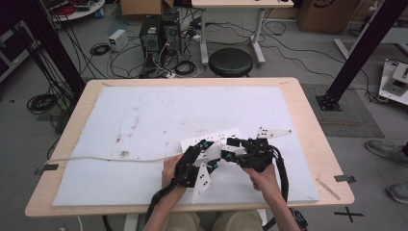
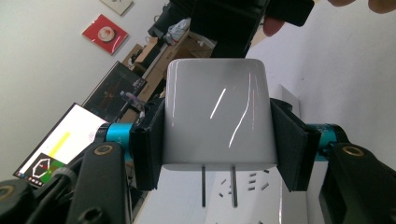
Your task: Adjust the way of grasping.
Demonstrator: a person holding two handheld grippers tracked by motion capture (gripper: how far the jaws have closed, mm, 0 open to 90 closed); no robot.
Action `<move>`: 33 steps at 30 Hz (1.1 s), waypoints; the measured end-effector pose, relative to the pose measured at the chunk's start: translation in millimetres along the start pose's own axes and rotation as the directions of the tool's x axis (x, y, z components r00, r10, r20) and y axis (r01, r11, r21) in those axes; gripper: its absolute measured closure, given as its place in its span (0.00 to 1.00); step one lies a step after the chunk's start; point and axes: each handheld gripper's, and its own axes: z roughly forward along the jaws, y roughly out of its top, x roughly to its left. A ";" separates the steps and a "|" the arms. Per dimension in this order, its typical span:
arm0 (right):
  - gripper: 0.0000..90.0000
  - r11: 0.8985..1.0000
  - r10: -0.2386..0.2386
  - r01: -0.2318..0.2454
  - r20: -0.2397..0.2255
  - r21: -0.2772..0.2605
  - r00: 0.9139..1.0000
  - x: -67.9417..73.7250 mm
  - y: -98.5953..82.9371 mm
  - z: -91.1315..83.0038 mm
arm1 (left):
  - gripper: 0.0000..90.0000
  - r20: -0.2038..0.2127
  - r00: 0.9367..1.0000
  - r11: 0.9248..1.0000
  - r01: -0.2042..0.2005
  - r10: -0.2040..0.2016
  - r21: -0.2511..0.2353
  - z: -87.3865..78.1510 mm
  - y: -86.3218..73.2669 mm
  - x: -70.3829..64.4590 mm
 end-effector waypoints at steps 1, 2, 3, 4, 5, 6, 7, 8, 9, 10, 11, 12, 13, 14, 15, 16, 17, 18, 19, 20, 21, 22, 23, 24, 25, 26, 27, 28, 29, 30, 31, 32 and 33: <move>0.28 1.000 0.000 0.000 0.000 0.000 1.000 0.0 0.0 0.0 | 0.47 0.000 1.000 1.000 0.002 -0.002 -0.002 0.6 0.5 -0.2; 0.28 1.000 0.005 -0.005 -0.009 0.002 1.000 -0.6 -0.1 1.4 | 0.47 0.001 1.000 1.000 0.005 -0.005 -0.005 1.2 0.6 -0.5; 0.28 1.000 0.005 -0.005 -0.015 0.005 1.000 -1.0 -0.1 2.0 | 0.47 0.001 1.000 1.000 0.008 -0.008 -0.010 1.9 0.8 -0.7; 0.28 1.000 0.004 -0.004 -0.016 0.005 1.000 -1.1 -0.1 2.7 | 0.47 0.001 1.000 1.000 0.003 -0.003 -0.016 3.0 1.7 -0.7; 0.28 1.000 0.004 -0.004 -0.015 0.010 1.000 -1.0 -0.1 3.1 | 0.47 -0.001 1.000 1.000 0.007 -0.007 -0.025 3.7 2.0 -1.6; 0.28 1.000 0.007 -0.007 -0.020 0.009 1.000 -0.8 -0.1 3.8 | 0.47 -0.001 1.000 1.000 0.007 -0.007 -0.025 3.7 2.0 -1.6; 0.29 1.000 0.005 -0.005 -0.023 0.011 1.000 -1.0 -0.1 4.2 | 0.47 0.001 1.000 1.000 0.003 -0.003 -0.027 4.1 2.5 -1.7; 0.29 1.000 0.005 -0.005 -0.024 0.014 1.000 -0.8 -0.2 4.6 | 0.47 0.004 1.000 0.999 0.005 -0.004 -0.032 4.5 3.4 -2.7; 0.29 1.000 0.007 -0.006 -0.030 0.016 1.000 -0.8 -0.2 5.3 | 0.47 0.002 1.000 0.999 0.000 0.000 -0.035 4.8 4.0 -2.9; 0.29 1.000 0.004 -0.004 -0.032 0.017 0.999 -1.0 -0.4 5.9 | 0.47 0.002 1.000 0.999 0.000 0.000 -0.035 4.8 4.0 -2.9; 0.30 1.000 0.005 -0.005 -0.033 0.020 0.999 -0.9 -0.5 6.5 | 0.47 0.005 1.000 0.999 -0.004 0.004 -0.040 4.9 4.9 -3.3; 0.31 1.000 0.005 -0.005 -0.038 0.024 0.999 -1.1 -0.8 7.0 | 0.47 0.005 1.000 0.999 -0.004 0.004 -0.040 4.9 4.9 -3.3; 0.32 1.000 0.003 -0.002 -0.039 0.024 0.999 -1.0 -1.0 7.5 | 0.47 0.009 1.000 0.999 -0.001 0.001 -0.046 5.3 5.7 -4.2; 0.32 1.000 0.003 -0.002 -0.039 0.024 0.999 -1.0 -1.0 7.5 | 0.47 0.009 1.000 0.999 -0.001 0.001 -0.046 5.3 5.7 -4.2; 0.32 1.000 0.002 -0.001 -0.038 0.025 0.999 -0.9 -1.2 7.9 | 0.47 0.010 1.000 0.999 -0.006 0.007 -0.050 5.9 6.1 -4.9; 0.33 1.000 0.001 0.000 -0.044 0.028 0.999 -1.3 -1.5 8.5 | 0.47 0.012 1.000 0.999 -0.005 0.006 -0.050 6.0 6.2 -5.1; 0.33 1.000 -0.001 0.002 -0.045 0.028 0.999 -1.3 -1.6 8.6 | 0.47 0.011 1.000 0.999 -0.006 0.007 -0.049 6.0 6.2 -5.1; 0.34 1.000 -0.002 0.003 -0.044 0.030 0.999 -1.2 -1.7 8.7 | 0.47 0.013 1.000 0.999 -0.006 0.007 -0.051 6.1 6.2 -5.3; 0.35 0.999 0.000 0.002 -0.048 0.033 0.999 -1.0 -1.7 8.7 | 0.47 0.012 1.000 0.999 -0.006 0.006 -0.054 6.2 6.3 -5.3; 0.36 0.999 -0.003 0.004 -0.050 0.032 0.999 -0.9 -1.7 8.7 | 0.47 0.012 1.000 0.998 -0.004 0.005 -0.057 6.2 6.5 -5.4; 0.37 0.999 -0.004 0.006 -0.048 0.031 0.999 -0.8 -1.7 8.8 | 0.47 0.011 1.000 0.998 -0.005 0.006 -0.057 6.0 6.7 -5.3; 0.37 0.999 -0.005 0.007 -0.049 0.031 0.999 -0.8 -1.7 8.8 | 0.47 0.011 1.000 0.998 -0.006 0.006 -0.061 6.1 6.9 -5.3; 0.38 0.999 -0.007 0.008 -0.046 0.032 0.999 -0.8 -1.6 8.9 | 0.47 0.013 1.000 0.998 -0.008 0.009 -0.060 6.0 7.1 -5.1; 0.39 0.999 -0.015 0.016 -0.044 0.030 0.999 -1.1 -1.6 9.1 | 0.47 0.013 1.000 0.998 -0.008 0.009 -0.060 6.0 7.1 -5.2; 0.39 0.999 -0.016 0.017 -0.045 0.031 0.999 -1.1 -1.6 9.1 | 0.47 0.015 1.000 0.998 -0.007 0.008 -0.061 6.1 7.1 -5.2; 0.40 0.999 -0.015 0.017 -0.048 0.030 0.999 -1.1 -1.6 9.1 | 0.47 0.016 1.000 0.998 -0.007 0.008 -0.063 6.3 7.1 -5.4; 0.41 0.999 -0.018 0.019 -0.050 0.029 0.999 -1.0 -1.7 9.2 | 0.47 0.019 1.000 0.998 -0.008 0.009 -0.061 6.1 7.1 -5.5; 0.42 0.999 -0.018 0.020 -0.050 0.030 0.999 -0.5 -1.8 9.2 | 0.47 0.019 1.000 0.998 -0.011 0.012 -0.064 6.0 7.4 -5.9; 0.43 0.999 -0.021 0.023 -0.051 0.031 0.998 -0.2 -2.0 9.5 | 0.47 0.019 1.000 0.998 -0.012 0.014 -0.064 5.7 7.6 -5.9; 0.45 0.999 -0.027 0.029 -0.055 0.031 0.998 -0.6 -2.1 10.0 | 0.47 0.018 1.000 0.998 -0.014 0.015 -0.065 5.5 7.8 -6.0; 0.45 0.999 -0.027 0.029 -0.058 0.034 0.998 -0.6 -2.4 10.1 | 0.47 0.016 1.000 0.997 -0.009 0.010 -0.073 5.8 7.9 -6.5; 0.46 0.999 -0.026 0.028 -0.062 0.035 0.998 -0.3 -2.8 10.5 | 0.47 0.017 1.000 0.997 -0.011 0.013 -0.073 5.6 8.2 -6.4; 0.47 0.999 -0.023 0.026 -0.059 0.044 0.998 0.2 -2.7 10.6 | 0.47 0.017 1.000 0.997 -0.010 0.011 -0.075 5.7 8.2 -6.4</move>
